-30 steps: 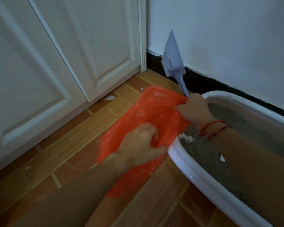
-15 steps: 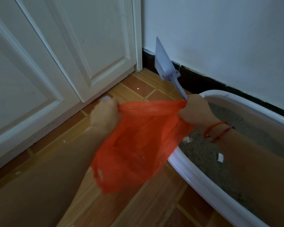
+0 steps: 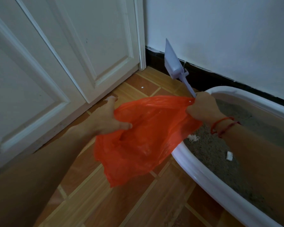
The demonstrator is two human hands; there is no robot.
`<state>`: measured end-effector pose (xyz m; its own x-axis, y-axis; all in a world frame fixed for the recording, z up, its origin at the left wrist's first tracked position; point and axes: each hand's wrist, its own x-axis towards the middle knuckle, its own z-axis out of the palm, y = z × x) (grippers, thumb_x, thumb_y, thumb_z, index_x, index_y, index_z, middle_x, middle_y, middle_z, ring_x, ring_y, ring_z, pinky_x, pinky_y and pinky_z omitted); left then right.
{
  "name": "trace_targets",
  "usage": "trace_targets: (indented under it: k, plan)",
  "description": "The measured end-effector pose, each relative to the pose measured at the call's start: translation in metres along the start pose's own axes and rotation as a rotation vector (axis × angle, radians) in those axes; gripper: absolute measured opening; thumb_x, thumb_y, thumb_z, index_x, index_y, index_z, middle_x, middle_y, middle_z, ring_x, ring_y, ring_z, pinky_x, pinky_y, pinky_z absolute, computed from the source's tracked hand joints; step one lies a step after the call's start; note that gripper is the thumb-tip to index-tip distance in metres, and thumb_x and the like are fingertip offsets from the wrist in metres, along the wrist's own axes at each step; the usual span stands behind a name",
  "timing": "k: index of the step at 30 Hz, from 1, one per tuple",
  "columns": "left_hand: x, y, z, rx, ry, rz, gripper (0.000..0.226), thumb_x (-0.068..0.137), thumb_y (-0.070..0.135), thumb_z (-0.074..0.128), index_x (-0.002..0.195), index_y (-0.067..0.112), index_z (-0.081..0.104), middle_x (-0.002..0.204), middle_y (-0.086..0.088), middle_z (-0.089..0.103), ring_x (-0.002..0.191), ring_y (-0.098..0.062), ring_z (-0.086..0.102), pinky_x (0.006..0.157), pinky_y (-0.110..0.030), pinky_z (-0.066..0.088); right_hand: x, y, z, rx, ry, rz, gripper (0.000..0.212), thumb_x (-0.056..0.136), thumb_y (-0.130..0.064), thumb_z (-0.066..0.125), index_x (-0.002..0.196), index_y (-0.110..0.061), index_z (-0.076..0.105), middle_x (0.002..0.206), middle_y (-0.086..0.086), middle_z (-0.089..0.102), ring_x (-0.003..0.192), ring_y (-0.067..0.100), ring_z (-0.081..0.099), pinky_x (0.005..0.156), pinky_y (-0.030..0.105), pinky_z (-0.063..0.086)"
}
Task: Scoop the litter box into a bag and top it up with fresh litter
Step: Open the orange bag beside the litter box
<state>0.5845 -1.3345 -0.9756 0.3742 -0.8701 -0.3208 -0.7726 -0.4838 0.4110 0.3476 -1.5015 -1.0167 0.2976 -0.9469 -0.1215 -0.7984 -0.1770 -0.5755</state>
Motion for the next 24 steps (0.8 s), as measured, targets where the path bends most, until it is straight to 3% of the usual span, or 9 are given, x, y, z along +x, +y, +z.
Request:
trace_targets:
  k: [3, 6, 9, 11, 14, 16, 20, 24]
  plan:
    - [0.003, -0.002, 0.007, -0.043, 0.018, 0.026, 0.077, 0.082, 0.038, 0.075, 0.146, 0.027, 0.033, 0.123, 0.003, 0.056, 0.106, -0.021, 0.060, 0.085, -0.027, 0.043, -0.001, -0.005, 0.002, 0.051, -0.055, -0.005, 0.010, 0.076, -0.010, 0.065, 0.076, -0.006, 0.056, 0.071, 0.010, 0.059, 0.058, 0.022, 0.056, 0.047, 0.027, 0.044]
    - [0.011, -0.012, 0.017, -0.090, 0.074, 0.030, 0.012, 0.092, 0.013, 0.059, 0.103, 0.017, 0.060, 0.091, -0.002, 0.070, 0.064, -0.018, 0.071, 0.050, -0.028, 0.052, -0.003, -0.011, 0.004, 0.111, -0.106, -0.028, 0.040, 0.069, -0.033, 0.080, 0.086, -0.001, 0.065, 0.079, 0.013, 0.068, 0.064, 0.023, 0.063, 0.059, 0.037, 0.056]
    - [0.010, -0.017, 0.018, -0.174, 0.086, -0.064, 0.015, 0.091, 0.001, 0.050, 0.095, 0.011, 0.061, 0.079, -0.008, 0.071, 0.048, -0.018, 0.068, 0.036, -0.025, 0.047, -0.007, -0.014, 0.001, 0.203, -0.112, 0.016, 0.075, 0.057, -0.075, 0.070, 0.088, -0.007, 0.067, 0.078, 0.006, 0.066, 0.069, 0.021, 0.064, 0.066, 0.039, 0.057]
    - [0.010, -0.021, 0.018, -0.200, 0.103, -0.121, 0.018, 0.091, -0.003, 0.049, 0.099, 0.009, 0.060, 0.079, -0.010, 0.071, 0.049, -0.021, 0.069, 0.038, -0.027, 0.049, -0.006, -0.014, -0.001, 0.238, -0.098, 0.061, 0.080, 0.061, -0.089, 0.050, 0.083, -0.014, 0.065, 0.078, 0.003, 0.063, 0.071, 0.019, 0.061, 0.063, 0.036, 0.051]
    - [0.009, -0.023, 0.020, -0.203, 0.131, -0.143, 0.020, 0.091, -0.001, 0.048, 0.101, 0.011, 0.060, 0.081, -0.009, 0.071, 0.052, -0.021, 0.070, 0.043, -0.030, 0.051, -0.003, -0.013, -0.006, 0.217, -0.021, 0.039, 0.070, 0.088, -0.076, 0.026, 0.063, -0.016, 0.052, 0.066, 0.003, 0.052, 0.062, 0.018, 0.050, 0.055, 0.028, 0.035]
    - [0.010, -0.024, 0.023, -0.206, 0.160, -0.138, 0.019, 0.090, 0.001, 0.048, 0.100, 0.011, 0.060, 0.082, -0.010, 0.071, 0.055, -0.024, 0.070, 0.047, -0.033, 0.053, -0.003, -0.011, -0.008, 0.223, 0.050, -0.017, 0.063, 0.098, -0.061, 0.024, 0.056, -0.017, 0.040, 0.059, 0.001, 0.044, 0.056, 0.017, 0.043, 0.053, 0.029, 0.029]
    - [0.009, -0.027, 0.023, -0.187, 0.242, -0.143, 0.016, 0.088, 0.007, 0.047, 0.092, 0.015, 0.060, 0.082, -0.010, 0.070, 0.060, -0.027, 0.070, 0.060, -0.044, 0.060, -0.007, -0.003, -0.013, 0.284, 0.118, -0.069, 0.054, 0.104, -0.046, 0.025, 0.070, -0.011, 0.049, 0.064, 0.002, 0.045, 0.057, 0.014, 0.042, 0.055, 0.028, 0.031]
    - [0.003, -0.036, 0.012, -0.194, 0.371, -0.206, 0.015, 0.084, 0.002, 0.046, 0.087, 0.010, 0.058, 0.076, -0.013, 0.069, 0.053, -0.028, 0.069, 0.056, -0.043, 0.060, -0.010, 0.006, -0.023, 0.314, 0.162, -0.051, 0.046, 0.106, -0.036, 0.025, 0.087, -0.009, 0.057, 0.073, 0.001, 0.050, 0.067, 0.013, 0.046, 0.064, 0.030, 0.033]
